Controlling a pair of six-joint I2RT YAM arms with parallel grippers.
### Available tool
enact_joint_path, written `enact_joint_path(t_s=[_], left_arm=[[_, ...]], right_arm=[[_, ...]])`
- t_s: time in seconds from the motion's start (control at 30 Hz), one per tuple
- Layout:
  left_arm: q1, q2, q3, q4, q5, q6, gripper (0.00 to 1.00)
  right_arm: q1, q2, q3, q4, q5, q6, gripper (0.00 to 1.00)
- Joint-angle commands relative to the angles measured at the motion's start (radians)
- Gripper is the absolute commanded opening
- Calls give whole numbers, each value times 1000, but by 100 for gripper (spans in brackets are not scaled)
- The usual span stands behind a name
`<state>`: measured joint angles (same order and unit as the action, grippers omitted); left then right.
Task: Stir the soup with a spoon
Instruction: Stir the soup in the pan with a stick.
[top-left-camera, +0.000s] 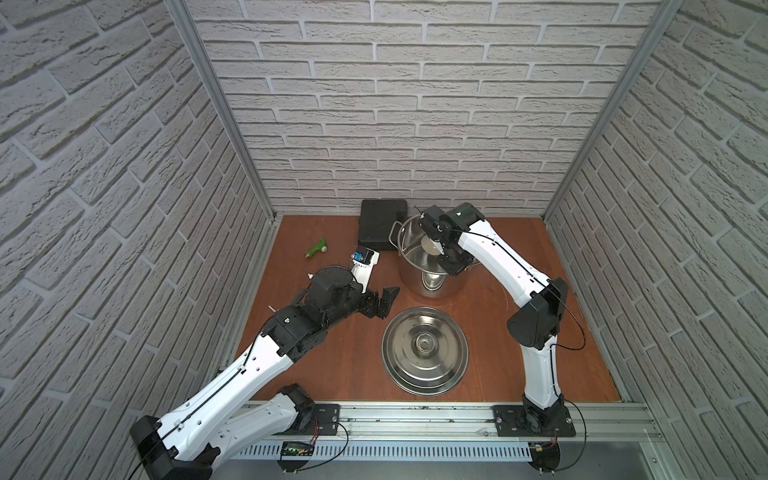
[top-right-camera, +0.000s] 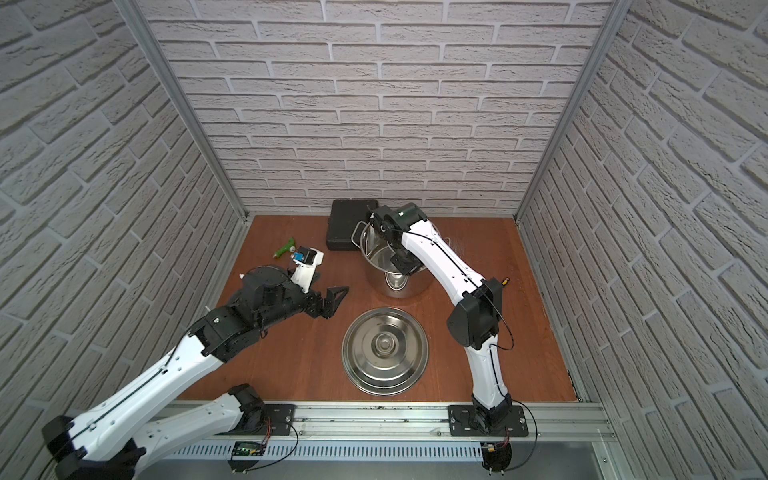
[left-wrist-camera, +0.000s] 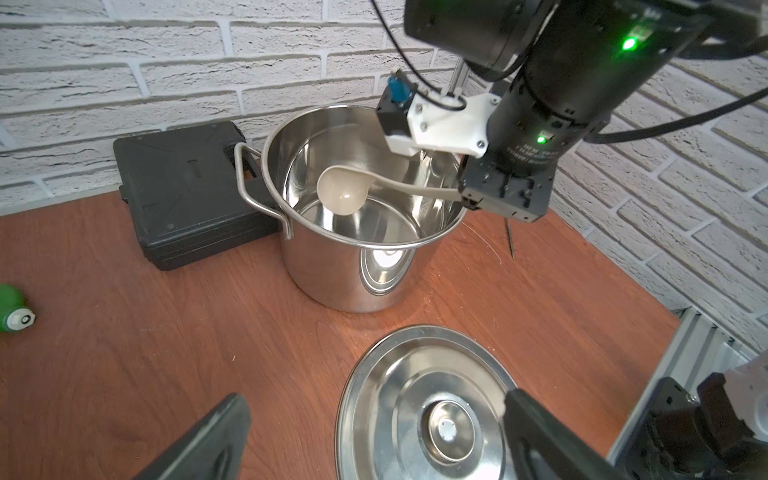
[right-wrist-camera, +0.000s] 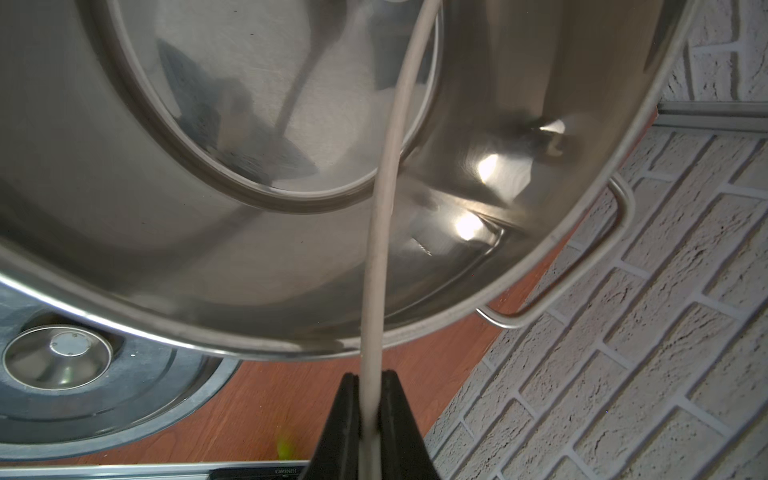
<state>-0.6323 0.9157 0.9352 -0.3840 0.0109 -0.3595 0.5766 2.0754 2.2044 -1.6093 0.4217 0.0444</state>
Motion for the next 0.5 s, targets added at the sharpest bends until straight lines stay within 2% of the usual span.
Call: enact_joint_path(t_s=[0.0, 0.13, 0.3, 0.47], left_arm=[[0, -4, 10, 74, 5, 45, 98], [-1, 14, 16, 88, -1, 63, 98], [-1, 39, 20, 121, 11, 67, 98], [0, 71, 31, 156, 25, 69, 98]], right_arm=[[51, -25, 14, -24, -14, 11, 2], [67, -91, -82, -18, -9, 38, 2], [63, -247, -242, -9, 22, 56, 2], [19, -343, -359, -5, 42, 57, 2]])
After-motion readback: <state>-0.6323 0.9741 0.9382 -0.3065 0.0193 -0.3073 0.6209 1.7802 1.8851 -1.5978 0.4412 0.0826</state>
